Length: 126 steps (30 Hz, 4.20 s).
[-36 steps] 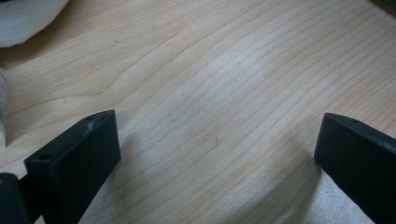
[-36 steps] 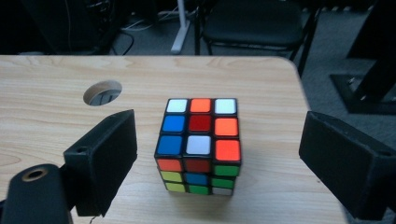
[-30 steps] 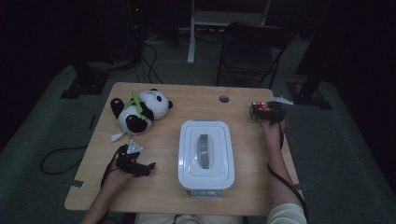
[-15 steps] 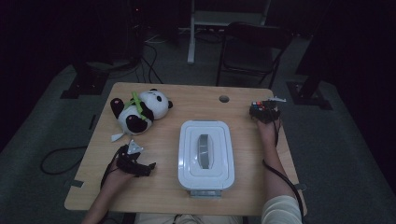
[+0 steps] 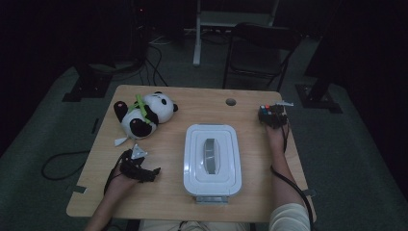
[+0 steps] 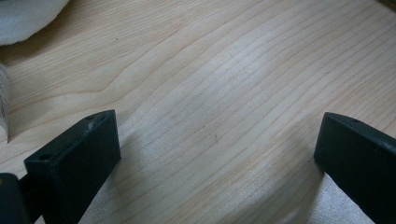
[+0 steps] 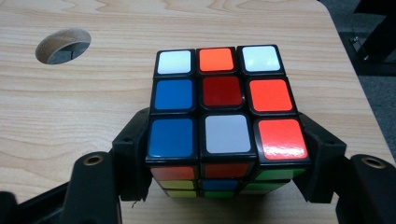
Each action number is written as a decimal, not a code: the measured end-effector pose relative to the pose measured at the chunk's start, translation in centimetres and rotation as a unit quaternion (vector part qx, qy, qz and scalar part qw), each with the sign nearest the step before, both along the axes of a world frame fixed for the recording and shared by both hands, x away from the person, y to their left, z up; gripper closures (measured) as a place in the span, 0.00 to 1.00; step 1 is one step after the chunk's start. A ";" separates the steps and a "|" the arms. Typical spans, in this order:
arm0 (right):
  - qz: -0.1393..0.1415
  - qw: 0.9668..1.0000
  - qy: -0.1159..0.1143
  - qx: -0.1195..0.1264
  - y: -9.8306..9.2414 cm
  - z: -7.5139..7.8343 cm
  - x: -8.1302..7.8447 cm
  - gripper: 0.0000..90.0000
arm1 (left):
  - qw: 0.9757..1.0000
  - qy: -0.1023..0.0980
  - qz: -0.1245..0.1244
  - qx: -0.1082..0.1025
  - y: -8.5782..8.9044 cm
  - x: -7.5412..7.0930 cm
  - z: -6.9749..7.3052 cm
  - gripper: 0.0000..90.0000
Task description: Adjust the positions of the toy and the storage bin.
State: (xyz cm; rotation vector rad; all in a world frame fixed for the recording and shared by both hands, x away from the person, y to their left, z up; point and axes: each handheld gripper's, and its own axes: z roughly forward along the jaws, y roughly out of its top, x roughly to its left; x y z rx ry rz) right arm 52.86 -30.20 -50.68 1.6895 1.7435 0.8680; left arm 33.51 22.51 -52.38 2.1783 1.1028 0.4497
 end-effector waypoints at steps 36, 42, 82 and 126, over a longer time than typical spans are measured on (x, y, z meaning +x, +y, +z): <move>0.019 0.999 -0.028 0.000 -0.8 3.4 -6.8 0.37 | 1.000 0.000 0.001 0.000 0.0 0.0 0.0 0.01; 0.024 0.999 -0.036 0.007 -0.6 3.9 -8.4 0.37 | 1.000 0.000 0.001 0.000 0.0 0.0 0.0 0.01; 0.037 0.999 -0.028 0.024 -0.9 3.1 -18.4 0.37 | 1.000 -0.001 0.003 -0.002 0.0 0.0 0.0 0.01; 0.027 0.999 0.015 0.026 -1.8 0.0 -27.8 0.37 | 1.000 0.000 0.003 -0.001 0.0 0.0 0.0 0.01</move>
